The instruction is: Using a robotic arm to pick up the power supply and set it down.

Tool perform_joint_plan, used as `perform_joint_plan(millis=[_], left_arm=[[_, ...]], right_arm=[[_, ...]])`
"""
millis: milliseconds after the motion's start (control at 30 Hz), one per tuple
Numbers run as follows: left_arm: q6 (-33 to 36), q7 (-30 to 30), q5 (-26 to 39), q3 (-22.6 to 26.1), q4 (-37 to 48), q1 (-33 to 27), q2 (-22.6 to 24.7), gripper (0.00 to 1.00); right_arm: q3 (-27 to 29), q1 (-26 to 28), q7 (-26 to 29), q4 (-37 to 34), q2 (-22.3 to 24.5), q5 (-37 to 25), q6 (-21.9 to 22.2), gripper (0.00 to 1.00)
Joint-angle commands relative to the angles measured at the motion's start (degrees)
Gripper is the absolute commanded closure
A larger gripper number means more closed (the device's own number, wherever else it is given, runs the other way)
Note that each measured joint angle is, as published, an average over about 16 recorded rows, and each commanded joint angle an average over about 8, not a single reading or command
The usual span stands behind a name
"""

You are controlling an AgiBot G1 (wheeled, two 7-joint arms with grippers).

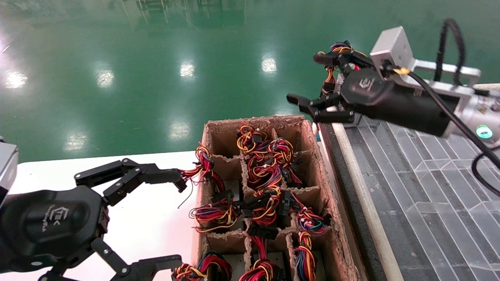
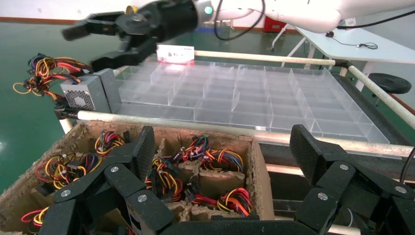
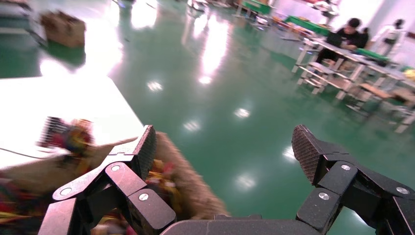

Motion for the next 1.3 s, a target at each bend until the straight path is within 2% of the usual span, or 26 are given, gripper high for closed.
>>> perform_joint_plan(millis=[33, 800, 967, 1300], left_arm=[[0.0, 0.0, 0.0, 0.0, 0.0, 0.0, 0.0, 0.0], [0.0, 0.0, 0.0, 0.0, 0.0, 0.0, 0.0, 0.0], [0.0, 0.0, 0.0, 0.0, 0.0, 0.0, 0.0, 0.0], [0.0, 0.0, 0.0, 0.0, 0.0, 0.0, 0.0, 0.0]], right_arm=[[1.3, -2.0, 1.5, 2.3, 1.0, 0.9, -1.6, 0.0], [15.0, -24.0, 17.6, 27.5, 11.9, 10.9, -19.0, 0.0], [16.2, -25.8, 18.6, 29.6, 12.8, 11.8, -20.5, 0.0], [15.7, -24.9, 18.1, 28.5, 12.4, 11.4, -19.8, 0.0]])
